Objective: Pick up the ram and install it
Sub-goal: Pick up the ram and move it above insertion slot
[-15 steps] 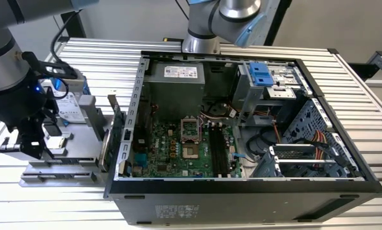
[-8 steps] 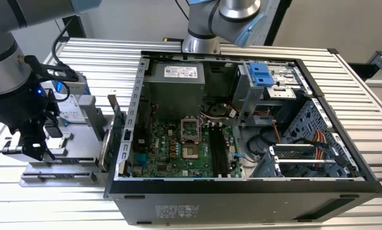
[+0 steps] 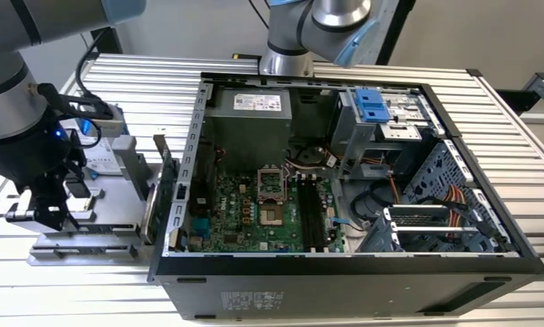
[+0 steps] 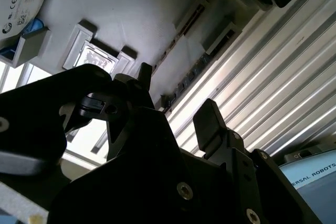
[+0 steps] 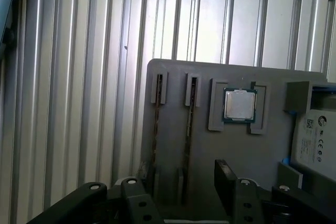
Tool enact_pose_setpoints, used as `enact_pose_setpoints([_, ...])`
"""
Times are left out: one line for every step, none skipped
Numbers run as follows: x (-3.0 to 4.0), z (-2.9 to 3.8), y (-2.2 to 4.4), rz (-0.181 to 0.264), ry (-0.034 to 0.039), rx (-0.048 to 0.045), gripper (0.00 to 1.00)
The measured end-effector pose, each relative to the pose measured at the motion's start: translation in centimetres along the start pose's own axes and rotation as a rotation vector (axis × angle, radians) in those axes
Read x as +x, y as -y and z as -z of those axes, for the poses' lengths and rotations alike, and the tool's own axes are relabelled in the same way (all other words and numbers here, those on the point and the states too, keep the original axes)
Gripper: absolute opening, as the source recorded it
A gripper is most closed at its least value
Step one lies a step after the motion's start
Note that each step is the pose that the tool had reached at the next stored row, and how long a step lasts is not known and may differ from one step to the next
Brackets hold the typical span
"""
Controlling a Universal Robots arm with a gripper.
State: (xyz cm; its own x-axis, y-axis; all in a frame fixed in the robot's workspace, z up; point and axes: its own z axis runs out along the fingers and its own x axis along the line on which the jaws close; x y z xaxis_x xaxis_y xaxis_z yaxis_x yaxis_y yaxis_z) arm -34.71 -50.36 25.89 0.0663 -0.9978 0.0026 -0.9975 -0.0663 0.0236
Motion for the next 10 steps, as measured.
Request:
enact_pose_setpoints([0.0, -0.05, 0.0, 0.0, -0.0001, 0.0, 1.0])
enact_pose_setpoints([0.0, -0.1, 0.0, 0.0, -0.0001, 0.0001, 1.0])
enact_pose_setpoints([0.0, -0.15, 0.0, 0.0, -0.0002, 0.0, 1.0])
enact_pose_setpoints([0.0, -0.19, 0.0, 0.0, -0.0002, 0.0, 1.0])
enact_pose_setpoints([0.0, -0.24, 0.0, 0.0, -0.0002, 0.0, 1.0])
enact_pose_setpoints([0.0, -0.28, 0.01, 0.0, -0.0002, 0.0, 1.0])
enact_pose_setpoints([0.0, -0.32, 0.01, 0.0, -0.0002, 0.0, 1.0])
enact_pose_setpoints([0.0, -0.37, 0.01, 0.0, -0.0002, 0.0, 1.0])
enact_pose_setpoints([0.0, -0.42, 0.01, 0.0, -0.0001, 0.0001, 1.0])
enact_pose_setpoints([0.0, -0.46, 0.01, 0.0, -0.0001, 0.0001, 1.0])
